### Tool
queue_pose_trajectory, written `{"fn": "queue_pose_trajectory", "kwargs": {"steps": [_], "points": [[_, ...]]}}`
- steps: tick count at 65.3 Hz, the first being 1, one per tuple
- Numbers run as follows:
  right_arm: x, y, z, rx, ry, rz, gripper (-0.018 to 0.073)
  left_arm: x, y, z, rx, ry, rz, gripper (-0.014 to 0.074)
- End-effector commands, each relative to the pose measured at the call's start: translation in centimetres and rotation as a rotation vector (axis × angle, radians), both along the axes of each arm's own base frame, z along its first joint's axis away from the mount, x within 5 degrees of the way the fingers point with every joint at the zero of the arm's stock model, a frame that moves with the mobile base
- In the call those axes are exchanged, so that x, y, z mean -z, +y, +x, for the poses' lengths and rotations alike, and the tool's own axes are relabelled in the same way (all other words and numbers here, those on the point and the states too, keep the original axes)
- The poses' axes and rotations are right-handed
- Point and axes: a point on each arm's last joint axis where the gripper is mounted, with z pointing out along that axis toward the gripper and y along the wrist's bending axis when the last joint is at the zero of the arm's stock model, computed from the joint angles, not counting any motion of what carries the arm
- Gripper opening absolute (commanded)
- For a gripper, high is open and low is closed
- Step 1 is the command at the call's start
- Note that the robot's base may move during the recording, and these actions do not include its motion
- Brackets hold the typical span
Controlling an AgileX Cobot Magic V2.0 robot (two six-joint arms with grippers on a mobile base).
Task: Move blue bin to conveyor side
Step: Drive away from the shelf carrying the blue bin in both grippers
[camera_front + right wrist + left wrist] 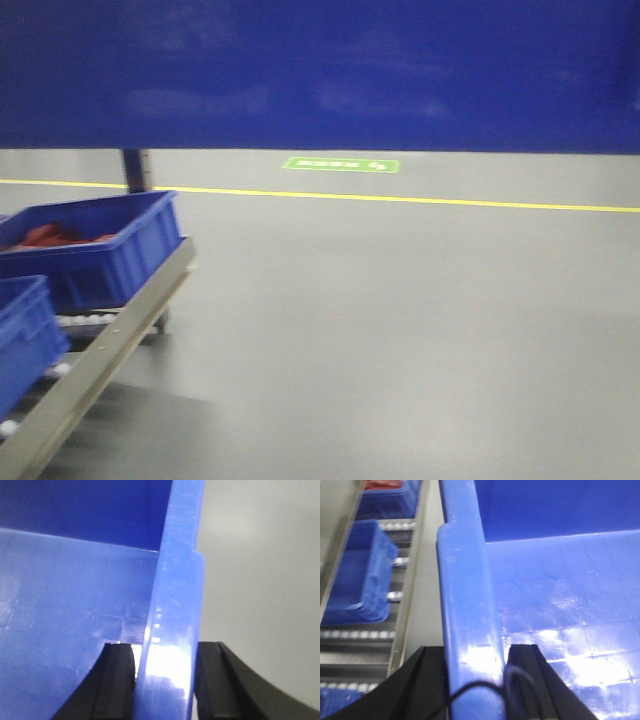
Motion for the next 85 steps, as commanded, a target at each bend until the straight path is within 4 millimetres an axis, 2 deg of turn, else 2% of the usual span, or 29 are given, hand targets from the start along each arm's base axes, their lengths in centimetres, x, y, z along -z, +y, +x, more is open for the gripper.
{"fn": "queue_pose_trajectory", "kwargs": {"steps": [1, 85], "points": [[-1.66, -0.07, -0.37, -0.011, -0.135, 0.031, -0.0079, -1.28, -0.31, -0.31, 0.037, -0.11, -0.022, -0.0016], [-1.7, -0.09, -0.43, -0.011, -0.137, 0.032, -0.0079, -1.28, -0.31, -0.31, 0.037, -0.11, -0.022, -0.0016]]}}
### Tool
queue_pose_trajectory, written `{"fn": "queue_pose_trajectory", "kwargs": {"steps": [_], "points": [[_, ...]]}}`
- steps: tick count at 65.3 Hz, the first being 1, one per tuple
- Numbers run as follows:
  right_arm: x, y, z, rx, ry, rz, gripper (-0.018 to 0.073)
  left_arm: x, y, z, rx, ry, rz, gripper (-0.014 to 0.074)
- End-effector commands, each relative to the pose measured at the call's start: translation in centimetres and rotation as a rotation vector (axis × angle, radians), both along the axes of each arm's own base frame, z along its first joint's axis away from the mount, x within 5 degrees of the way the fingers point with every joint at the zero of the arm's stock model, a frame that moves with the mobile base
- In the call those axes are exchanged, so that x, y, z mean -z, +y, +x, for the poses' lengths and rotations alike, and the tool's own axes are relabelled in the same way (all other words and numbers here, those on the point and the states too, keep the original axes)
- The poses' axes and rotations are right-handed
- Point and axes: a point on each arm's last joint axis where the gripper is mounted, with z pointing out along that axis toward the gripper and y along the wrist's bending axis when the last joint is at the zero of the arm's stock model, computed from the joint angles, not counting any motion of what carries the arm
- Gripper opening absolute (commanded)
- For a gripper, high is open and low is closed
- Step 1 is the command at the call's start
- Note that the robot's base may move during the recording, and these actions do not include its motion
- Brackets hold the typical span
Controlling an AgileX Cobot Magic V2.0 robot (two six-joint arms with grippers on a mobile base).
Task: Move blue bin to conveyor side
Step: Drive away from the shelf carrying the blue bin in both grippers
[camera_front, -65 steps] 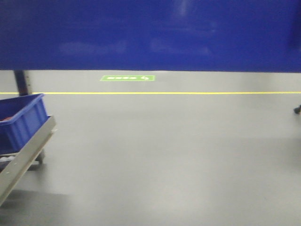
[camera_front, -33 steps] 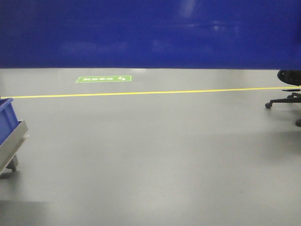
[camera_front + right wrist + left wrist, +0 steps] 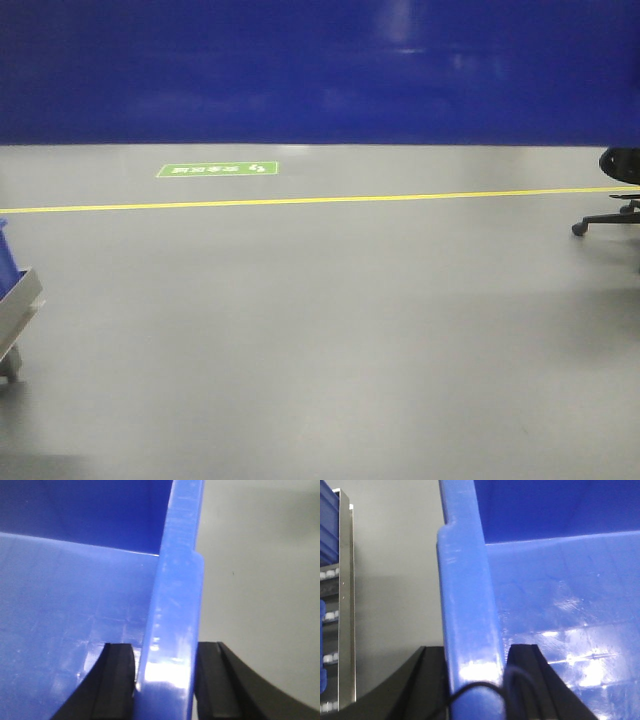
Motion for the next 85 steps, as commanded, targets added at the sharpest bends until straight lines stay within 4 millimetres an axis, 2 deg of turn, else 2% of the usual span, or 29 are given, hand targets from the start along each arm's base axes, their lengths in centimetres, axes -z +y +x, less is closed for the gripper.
{"fn": "queue_pose_trajectory", "kwargs": {"steps": [1, 85], "points": [[-1.54, -0.02, -0.17, -0.012, -0.132, 0.029, -0.0079, -1.32, -0.28, -0.27, 0.036, -0.116, -0.019, -0.0016], [-1.56, -0.01, -0.15, -0.012, -0.134, 0.029, -0.0079, -1.32, -0.28, -0.27, 0.036, -0.116, -0.019, -0.0016]]}}
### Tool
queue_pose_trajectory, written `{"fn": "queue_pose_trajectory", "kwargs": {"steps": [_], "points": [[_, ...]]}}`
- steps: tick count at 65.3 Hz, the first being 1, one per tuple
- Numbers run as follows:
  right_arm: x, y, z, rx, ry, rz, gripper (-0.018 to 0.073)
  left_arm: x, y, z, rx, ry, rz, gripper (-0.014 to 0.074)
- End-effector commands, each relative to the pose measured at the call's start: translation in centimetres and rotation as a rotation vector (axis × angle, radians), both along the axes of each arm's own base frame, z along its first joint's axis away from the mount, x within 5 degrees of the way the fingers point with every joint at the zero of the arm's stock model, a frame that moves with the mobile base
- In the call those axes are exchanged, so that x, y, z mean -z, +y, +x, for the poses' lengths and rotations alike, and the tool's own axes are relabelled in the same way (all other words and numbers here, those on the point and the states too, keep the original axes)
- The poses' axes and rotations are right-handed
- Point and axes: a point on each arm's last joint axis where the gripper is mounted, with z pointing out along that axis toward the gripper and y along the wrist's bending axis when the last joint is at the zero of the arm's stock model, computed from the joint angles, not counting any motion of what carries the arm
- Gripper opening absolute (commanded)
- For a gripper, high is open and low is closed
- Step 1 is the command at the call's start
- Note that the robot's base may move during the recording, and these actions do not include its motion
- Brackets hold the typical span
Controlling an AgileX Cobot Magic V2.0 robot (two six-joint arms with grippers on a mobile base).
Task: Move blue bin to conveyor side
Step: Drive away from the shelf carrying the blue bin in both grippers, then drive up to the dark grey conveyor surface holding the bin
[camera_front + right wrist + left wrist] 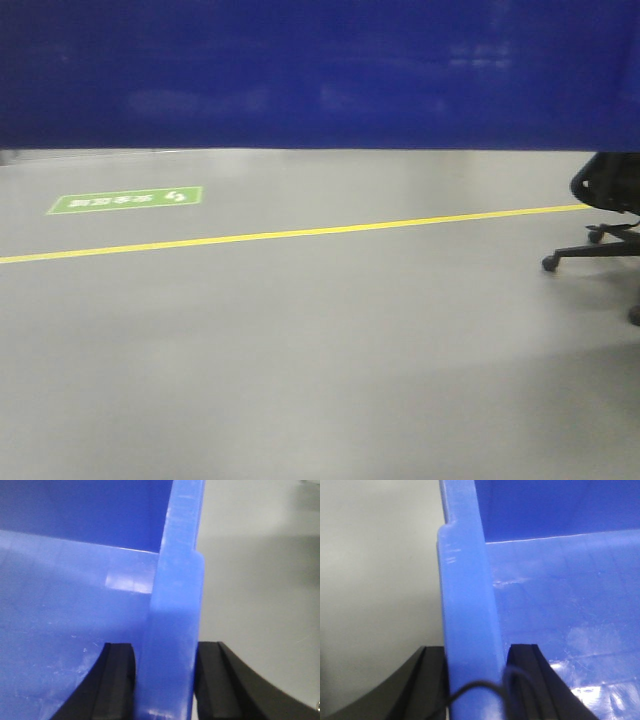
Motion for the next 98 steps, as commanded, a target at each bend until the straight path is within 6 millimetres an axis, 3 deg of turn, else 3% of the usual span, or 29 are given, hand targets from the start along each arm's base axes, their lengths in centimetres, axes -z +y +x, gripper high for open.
{"fn": "queue_pose_trajectory", "kwargs": {"steps": [1, 44, 98], "points": [[-1.6, 0.0, -0.1, -0.012, -0.135, 0.03, -0.0079, -1.3, -0.3, -0.3, 0.038, -0.115, -0.023, -0.0016], [-3.3, 0.3, 0.8, -0.005, -0.344, 0.095, -0.0079, -1.3, -0.3, -0.3, 0.038, -0.115, -0.023, -0.0016], [-3.3, 0.3, 0.8, -0.005, -0.344, 0.095, -0.0079, -1.3, -0.3, -0.3, 0.037, -0.116, -0.021, -0.0016]]}}
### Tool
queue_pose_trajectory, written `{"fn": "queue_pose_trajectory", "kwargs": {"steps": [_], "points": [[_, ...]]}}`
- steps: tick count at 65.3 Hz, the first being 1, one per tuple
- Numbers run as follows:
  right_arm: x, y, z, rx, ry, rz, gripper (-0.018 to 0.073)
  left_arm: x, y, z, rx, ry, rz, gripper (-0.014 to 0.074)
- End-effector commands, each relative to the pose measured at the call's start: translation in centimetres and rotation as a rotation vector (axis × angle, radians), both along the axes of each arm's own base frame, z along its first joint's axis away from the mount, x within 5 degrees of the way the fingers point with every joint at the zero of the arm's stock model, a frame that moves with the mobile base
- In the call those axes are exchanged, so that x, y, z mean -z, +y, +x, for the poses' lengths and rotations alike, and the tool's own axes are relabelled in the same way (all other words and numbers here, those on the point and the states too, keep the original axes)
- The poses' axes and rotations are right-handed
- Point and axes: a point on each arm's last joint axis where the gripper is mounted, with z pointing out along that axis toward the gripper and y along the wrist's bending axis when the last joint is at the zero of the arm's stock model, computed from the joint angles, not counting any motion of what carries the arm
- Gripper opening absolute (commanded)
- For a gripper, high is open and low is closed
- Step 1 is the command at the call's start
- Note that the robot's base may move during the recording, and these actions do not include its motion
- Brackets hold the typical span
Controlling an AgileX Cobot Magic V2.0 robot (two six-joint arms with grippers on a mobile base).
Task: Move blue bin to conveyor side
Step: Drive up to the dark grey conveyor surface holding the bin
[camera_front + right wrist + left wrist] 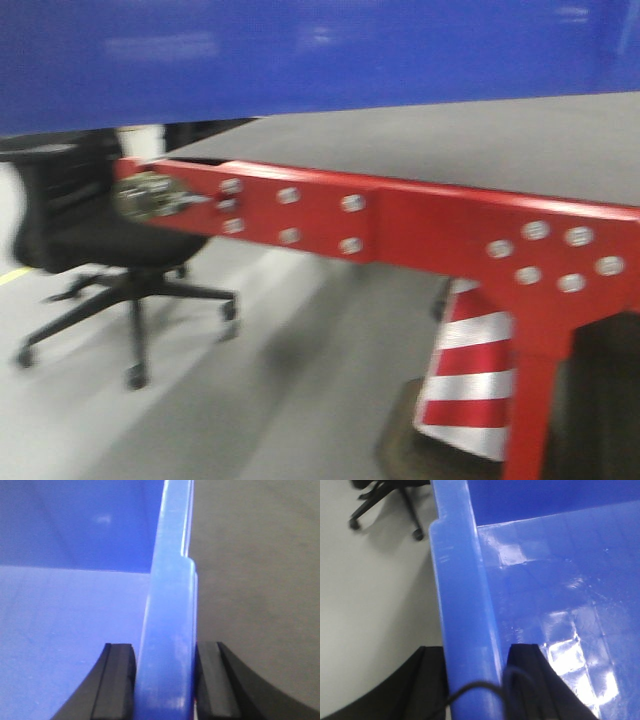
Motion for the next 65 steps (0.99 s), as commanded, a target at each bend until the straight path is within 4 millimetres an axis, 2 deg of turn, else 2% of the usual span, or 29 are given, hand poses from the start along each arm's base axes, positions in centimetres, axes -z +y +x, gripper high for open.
{"fn": "queue_pose_trajectory", "kwargs": {"steps": [1, 65], "points": [[-1.9, -0.1, -0.4, -0.01, -0.153, 0.037, -0.0079, -1.3, -0.4, -0.3, 0.049, -0.109, -0.029, -0.0016], [-1.9, -0.1, -0.4, -0.01, -0.153, 0.037, -0.0079, -1.4, 0.6, -0.2, -0.011, -0.128, 0.084, -0.0016]]}}
